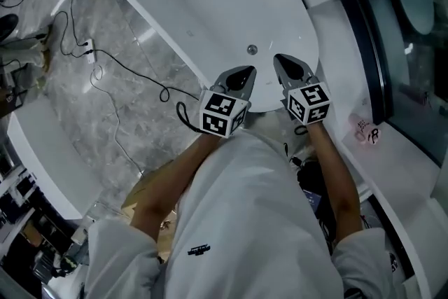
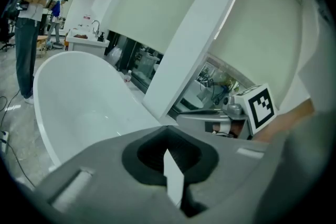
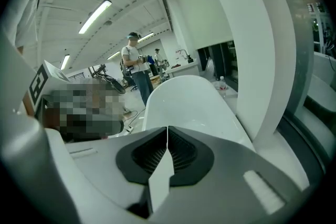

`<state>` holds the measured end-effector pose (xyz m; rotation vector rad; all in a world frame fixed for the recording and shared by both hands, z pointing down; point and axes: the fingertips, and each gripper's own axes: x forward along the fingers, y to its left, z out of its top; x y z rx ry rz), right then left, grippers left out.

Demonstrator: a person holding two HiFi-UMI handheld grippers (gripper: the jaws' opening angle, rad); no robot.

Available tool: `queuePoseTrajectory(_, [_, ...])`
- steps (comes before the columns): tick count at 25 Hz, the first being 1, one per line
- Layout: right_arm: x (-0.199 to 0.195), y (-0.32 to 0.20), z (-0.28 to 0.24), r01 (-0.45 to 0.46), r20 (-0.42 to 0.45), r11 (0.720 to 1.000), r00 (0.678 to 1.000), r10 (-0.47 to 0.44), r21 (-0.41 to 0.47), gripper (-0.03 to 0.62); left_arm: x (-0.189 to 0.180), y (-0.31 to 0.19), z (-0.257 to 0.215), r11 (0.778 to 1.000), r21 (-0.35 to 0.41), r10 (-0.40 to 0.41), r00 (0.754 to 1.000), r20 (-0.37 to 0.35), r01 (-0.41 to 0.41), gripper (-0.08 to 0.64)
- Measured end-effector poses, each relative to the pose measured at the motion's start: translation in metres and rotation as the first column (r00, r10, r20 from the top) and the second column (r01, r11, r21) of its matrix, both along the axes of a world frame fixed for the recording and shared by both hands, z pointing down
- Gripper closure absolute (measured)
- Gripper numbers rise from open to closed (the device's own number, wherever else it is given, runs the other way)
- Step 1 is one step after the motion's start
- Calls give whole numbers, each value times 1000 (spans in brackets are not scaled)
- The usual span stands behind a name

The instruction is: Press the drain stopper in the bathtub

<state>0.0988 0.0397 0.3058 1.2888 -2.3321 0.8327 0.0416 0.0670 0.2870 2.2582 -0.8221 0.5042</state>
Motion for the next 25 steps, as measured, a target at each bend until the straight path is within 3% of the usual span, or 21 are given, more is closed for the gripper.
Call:
queuePoseTrajectory(9, [-19,3,-111,-14,64,991,998,6,133,595,-32,1,-79,999,32,-29,999,-32,30,563])
queuePoseTrajectory(15, [-37,11,-182,-49,106,970,994,24,238,595,-48,0,-143,985,170,7,998,-56,3,563])
queuePoseTrajectory(20, [-52,20,-220,-106,160,951,985,61,291,598,-53,-1,-199,949,313,60,997,-53,-41,563])
queuePoseTrajectory(25, [-76,40,-251,-151,160,924,982,100,351,598,-59,14,-227,949,310,84,993,-82,-55,563])
